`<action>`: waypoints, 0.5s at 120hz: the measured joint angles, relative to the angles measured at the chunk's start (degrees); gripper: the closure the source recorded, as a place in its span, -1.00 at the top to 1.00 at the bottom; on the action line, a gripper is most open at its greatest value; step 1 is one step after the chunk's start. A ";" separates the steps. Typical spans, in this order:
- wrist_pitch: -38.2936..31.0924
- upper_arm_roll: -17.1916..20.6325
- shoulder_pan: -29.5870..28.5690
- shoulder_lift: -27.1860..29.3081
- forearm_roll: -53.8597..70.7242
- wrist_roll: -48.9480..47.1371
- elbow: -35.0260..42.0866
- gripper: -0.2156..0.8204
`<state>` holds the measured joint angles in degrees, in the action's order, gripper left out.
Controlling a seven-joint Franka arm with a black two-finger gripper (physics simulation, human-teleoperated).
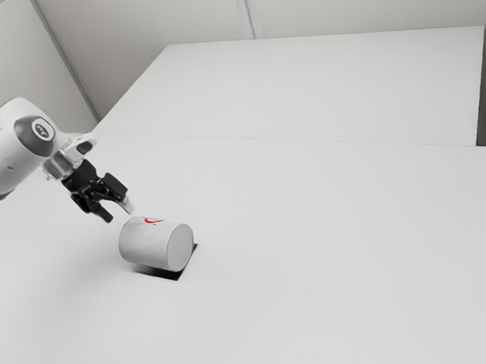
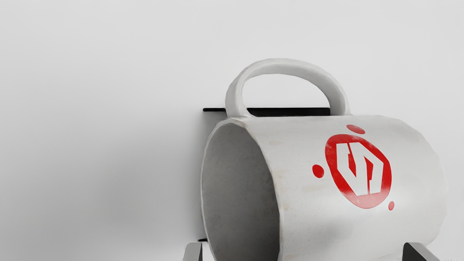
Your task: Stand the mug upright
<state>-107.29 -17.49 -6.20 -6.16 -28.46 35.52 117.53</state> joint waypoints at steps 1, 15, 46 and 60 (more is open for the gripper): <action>0.23 0.00 -0.04 -0.22 -0.51 0.35 -0.06 0.58; 3.95 -0.06 -1.88 -3.84 -7.49 5.25 -1.09 0.58; 9.80 -0.08 -4.51 -8.35 -18.57 14.83 -1.72 0.58; 11.03 -0.08 -4.91 -9.24 -21.75 18.46 -0.68 0.58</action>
<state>-96.26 -17.58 -11.11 -15.40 -50.21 53.98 116.85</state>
